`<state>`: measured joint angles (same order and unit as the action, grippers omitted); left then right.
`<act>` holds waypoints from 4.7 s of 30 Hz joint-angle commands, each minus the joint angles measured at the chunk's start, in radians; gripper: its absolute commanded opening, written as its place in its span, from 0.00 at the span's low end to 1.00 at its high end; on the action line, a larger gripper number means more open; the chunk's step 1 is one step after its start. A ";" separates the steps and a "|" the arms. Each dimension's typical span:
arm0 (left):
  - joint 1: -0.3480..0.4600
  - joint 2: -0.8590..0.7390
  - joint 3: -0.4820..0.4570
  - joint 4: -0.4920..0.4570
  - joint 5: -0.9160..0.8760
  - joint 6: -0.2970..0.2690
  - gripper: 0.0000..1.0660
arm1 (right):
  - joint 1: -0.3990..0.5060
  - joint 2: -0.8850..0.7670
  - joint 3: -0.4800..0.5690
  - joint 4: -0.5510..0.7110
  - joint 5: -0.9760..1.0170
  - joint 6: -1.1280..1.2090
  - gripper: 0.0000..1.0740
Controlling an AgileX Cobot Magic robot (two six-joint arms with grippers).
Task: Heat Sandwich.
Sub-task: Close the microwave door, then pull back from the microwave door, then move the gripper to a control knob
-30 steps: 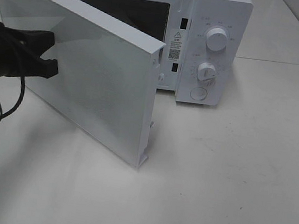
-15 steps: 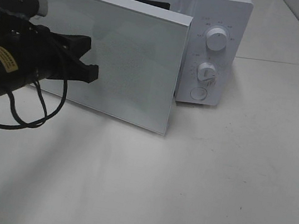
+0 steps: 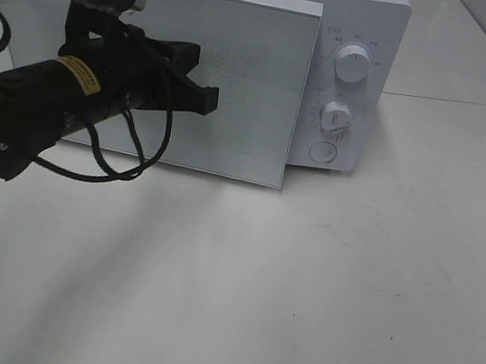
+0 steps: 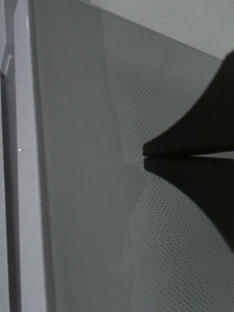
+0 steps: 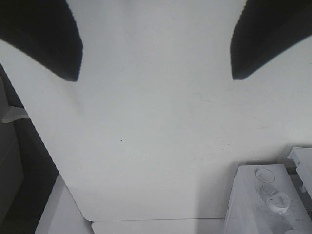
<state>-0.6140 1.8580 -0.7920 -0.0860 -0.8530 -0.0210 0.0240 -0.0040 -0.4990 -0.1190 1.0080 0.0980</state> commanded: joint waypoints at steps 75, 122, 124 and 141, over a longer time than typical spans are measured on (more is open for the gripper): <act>0.169 -0.431 -0.118 -0.093 1.638 0.136 0.92 | -0.009 -0.027 0.000 -0.002 -0.014 -0.007 0.70; 0.637 -1.463 0.253 -0.017 1.960 0.071 0.92 | -0.009 -0.027 0.000 -0.002 -0.014 -0.007 0.70; 0.637 -1.557 0.267 -0.019 1.940 0.071 0.92 | -0.009 -0.027 0.000 -0.002 -0.014 -0.007 0.70; 0.636 -1.884 0.277 -0.019 1.927 0.072 0.92 | -0.009 -0.018 0.000 -0.003 -0.014 -0.008 0.70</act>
<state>0.0230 -0.0030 -0.5160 -0.1010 1.0840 0.0550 0.0240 -0.0040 -0.4990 -0.1180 1.0080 0.0980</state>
